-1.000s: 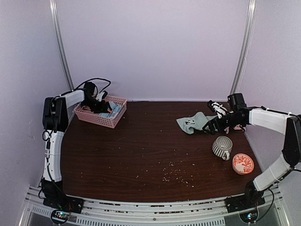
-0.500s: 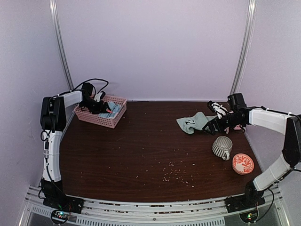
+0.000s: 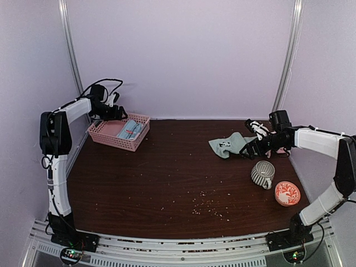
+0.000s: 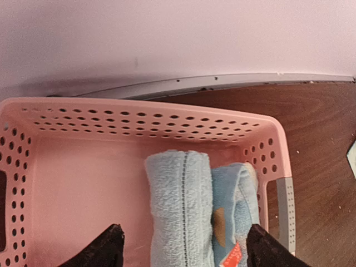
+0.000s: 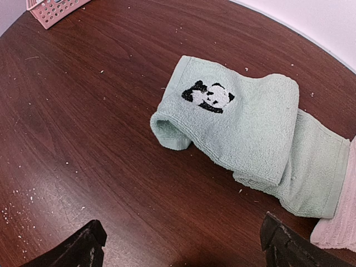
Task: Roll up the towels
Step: Move the bin to the corner of the board.
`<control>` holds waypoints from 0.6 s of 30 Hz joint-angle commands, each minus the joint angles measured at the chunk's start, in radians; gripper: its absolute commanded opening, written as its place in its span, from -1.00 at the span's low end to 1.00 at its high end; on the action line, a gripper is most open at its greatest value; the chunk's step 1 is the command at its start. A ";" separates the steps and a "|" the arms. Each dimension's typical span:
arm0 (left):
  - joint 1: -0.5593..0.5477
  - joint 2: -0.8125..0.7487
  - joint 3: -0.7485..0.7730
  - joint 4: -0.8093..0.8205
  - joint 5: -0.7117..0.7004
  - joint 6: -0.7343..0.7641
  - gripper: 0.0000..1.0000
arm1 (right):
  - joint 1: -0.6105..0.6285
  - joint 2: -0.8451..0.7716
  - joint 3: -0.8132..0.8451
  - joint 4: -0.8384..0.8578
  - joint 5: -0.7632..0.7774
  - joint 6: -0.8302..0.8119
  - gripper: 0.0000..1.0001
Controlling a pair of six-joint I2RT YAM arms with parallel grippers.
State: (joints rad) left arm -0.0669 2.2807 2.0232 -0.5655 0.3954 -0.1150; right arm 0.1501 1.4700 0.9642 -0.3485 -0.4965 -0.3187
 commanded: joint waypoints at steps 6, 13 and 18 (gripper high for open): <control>0.046 0.089 0.059 0.004 -0.138 -0.086 0.28 | -0.006 -0.001 0.018 -0.004 -0.010 -0.016 1.00; 0.038 0.213 0.151 0.027 -0.063 -0.108 0.21 | -0.006 0.002 0.023 -0.010 -0.010 -0.016 1.00; 0.009 0.257 0.155 0.051 -0.027 -0.113 0.20 | -0.006 0.004 0.024 -0.010 -0.007 -0.016 1.00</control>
State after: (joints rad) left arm -0.0311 2.5137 2.1414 -0.5686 0.3161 -0.2115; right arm 0.1501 1.4700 0.9642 -0.3489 -0.4969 -0.3305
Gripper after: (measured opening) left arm 0.604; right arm 1.000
